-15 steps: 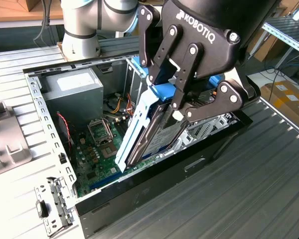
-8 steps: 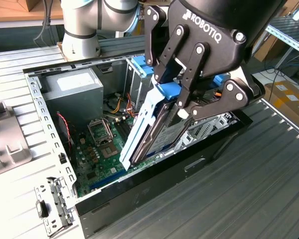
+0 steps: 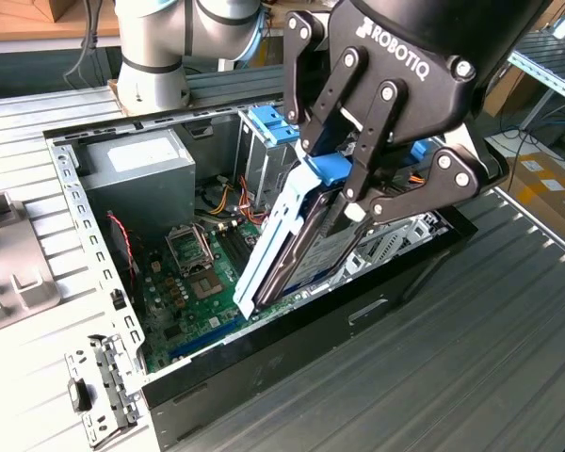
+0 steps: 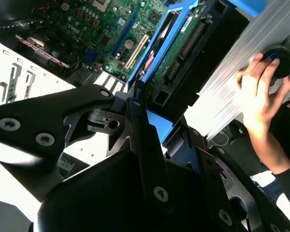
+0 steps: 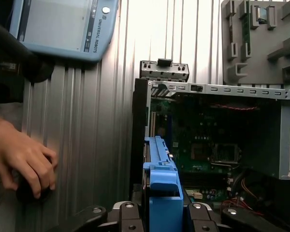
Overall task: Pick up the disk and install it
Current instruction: 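Pick up the disk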
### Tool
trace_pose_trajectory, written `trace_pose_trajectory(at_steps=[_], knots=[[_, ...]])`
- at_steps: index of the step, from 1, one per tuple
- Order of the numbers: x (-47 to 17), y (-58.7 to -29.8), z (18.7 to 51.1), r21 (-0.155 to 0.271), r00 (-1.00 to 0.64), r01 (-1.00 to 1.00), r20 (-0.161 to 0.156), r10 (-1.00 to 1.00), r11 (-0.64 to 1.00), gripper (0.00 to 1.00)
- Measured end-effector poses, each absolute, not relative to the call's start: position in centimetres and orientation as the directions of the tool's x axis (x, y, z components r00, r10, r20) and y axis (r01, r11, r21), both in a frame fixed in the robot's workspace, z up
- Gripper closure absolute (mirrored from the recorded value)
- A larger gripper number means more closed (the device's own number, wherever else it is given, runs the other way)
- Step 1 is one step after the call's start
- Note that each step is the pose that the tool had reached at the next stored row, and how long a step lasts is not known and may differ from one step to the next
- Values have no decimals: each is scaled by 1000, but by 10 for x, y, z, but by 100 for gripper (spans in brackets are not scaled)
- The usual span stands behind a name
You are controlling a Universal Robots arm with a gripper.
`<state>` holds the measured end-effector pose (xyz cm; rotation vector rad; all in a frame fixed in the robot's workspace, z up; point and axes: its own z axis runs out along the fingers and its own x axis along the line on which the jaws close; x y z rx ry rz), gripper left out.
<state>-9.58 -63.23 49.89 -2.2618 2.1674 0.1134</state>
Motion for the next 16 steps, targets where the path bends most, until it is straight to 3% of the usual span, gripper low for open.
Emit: trace_pose_trajectory(at_steps=[16], knots=[[-82, -632, 498, 45, 41, -998, -57, -998, -44, 63]])
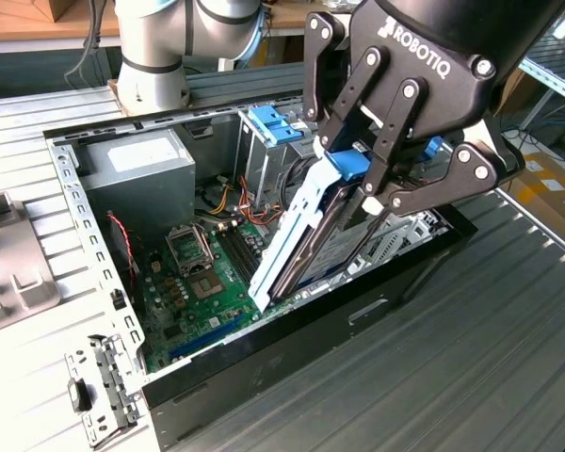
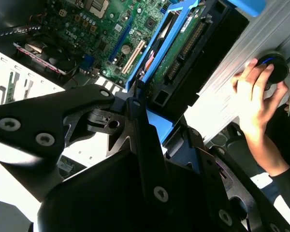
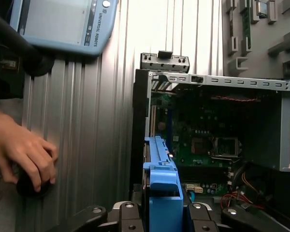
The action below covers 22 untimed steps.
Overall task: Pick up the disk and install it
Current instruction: 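Pick up the disk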
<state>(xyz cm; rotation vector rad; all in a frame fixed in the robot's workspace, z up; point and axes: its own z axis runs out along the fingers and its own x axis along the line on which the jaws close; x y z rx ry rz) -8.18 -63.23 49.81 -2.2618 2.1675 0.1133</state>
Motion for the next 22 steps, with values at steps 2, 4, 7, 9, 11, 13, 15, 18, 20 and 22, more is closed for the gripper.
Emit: trace_pose_trajectory(at_steps=[2, 4, 7, 9, 11, 13, 15, 18, 20, 22], knots=[[-80, -632, 498, 45, 41, -998, -57, -998, -44, 63], [-78, -632, 498, 45, 41, -998, -57, -998, -44, 63], [-74, -632, 498, 45, 41, -998, -57, -998, -44, 63], [-72, -632, 497, 45, 41, -998, -57, -998, -44, 63], [-69, -632, 497, 45, 41, -998, -57, -998, -44, 63], [-68, -632, 497, 45, 41, -998, -57, -998, -44, 63], [-66, -632, 497, 45, 41, -998, -57, -998, -44, 63], [-64, -632, 497, 45, 41, -998, -57, -998, -44, 63], [-62, -632, 497, 45, 41, -998, -57, -998, -44, 63], [-60, -632, 497, 45, 41, -998, -57, -998, -44, 63]])
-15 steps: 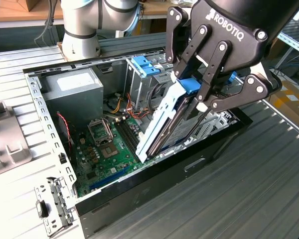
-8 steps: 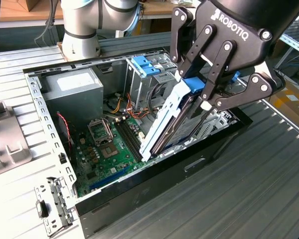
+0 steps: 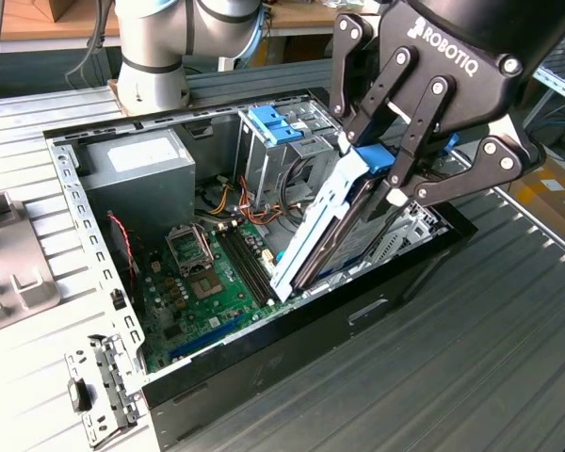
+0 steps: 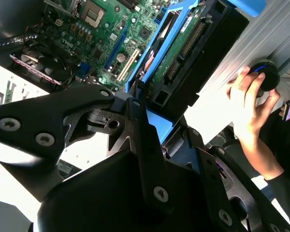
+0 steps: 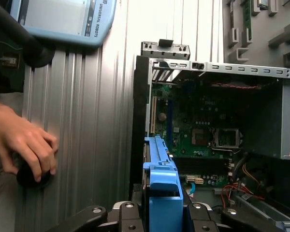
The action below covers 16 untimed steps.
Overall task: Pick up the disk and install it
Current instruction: 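Pick up the disk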
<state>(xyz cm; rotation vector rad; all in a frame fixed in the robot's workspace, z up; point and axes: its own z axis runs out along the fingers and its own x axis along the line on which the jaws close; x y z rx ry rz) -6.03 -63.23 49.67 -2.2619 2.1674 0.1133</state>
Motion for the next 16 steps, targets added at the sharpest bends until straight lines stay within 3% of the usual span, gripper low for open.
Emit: trace_pose_trajectory(at_steps=[16], knots=[[-49, -632, 496, 45, 41, -998, -57, -998, -44, 63]])
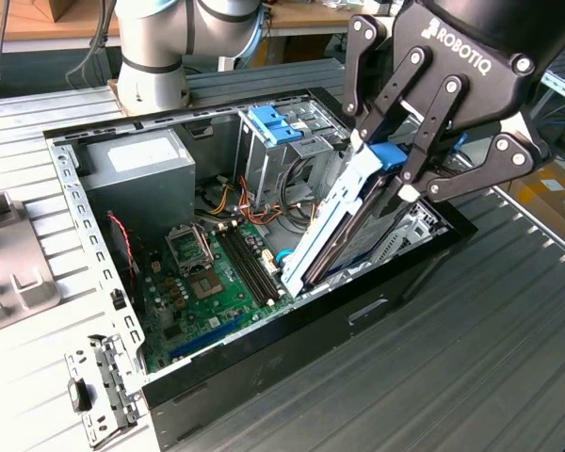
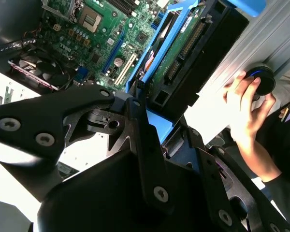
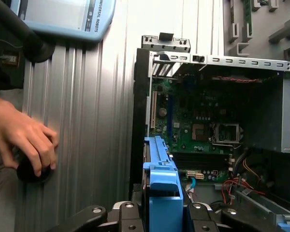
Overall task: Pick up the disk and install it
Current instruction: 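Pick up the disk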
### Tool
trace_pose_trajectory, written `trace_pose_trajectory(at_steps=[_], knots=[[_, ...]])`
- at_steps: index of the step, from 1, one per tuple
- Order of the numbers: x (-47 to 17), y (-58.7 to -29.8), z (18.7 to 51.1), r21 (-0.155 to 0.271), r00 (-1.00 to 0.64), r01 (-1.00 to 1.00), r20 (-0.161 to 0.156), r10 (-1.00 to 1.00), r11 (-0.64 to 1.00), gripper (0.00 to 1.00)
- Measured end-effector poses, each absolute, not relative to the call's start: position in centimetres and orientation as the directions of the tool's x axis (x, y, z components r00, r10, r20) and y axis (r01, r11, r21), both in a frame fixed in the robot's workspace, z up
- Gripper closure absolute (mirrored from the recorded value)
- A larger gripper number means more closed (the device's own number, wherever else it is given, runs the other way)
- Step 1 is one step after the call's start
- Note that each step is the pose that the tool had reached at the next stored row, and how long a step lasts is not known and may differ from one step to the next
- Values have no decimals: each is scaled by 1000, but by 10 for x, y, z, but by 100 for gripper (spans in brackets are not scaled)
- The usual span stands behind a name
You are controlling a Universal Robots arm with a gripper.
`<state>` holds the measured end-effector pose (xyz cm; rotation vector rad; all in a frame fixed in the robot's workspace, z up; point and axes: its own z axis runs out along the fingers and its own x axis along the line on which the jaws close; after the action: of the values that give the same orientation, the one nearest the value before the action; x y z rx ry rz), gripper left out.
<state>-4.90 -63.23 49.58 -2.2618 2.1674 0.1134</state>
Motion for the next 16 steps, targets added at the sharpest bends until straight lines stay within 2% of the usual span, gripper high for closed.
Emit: trace_pose_trajectory(at_steps=[16], knots=[[-36, -632, 495, 45, 41, -998, -57, -998, -44, 63]])
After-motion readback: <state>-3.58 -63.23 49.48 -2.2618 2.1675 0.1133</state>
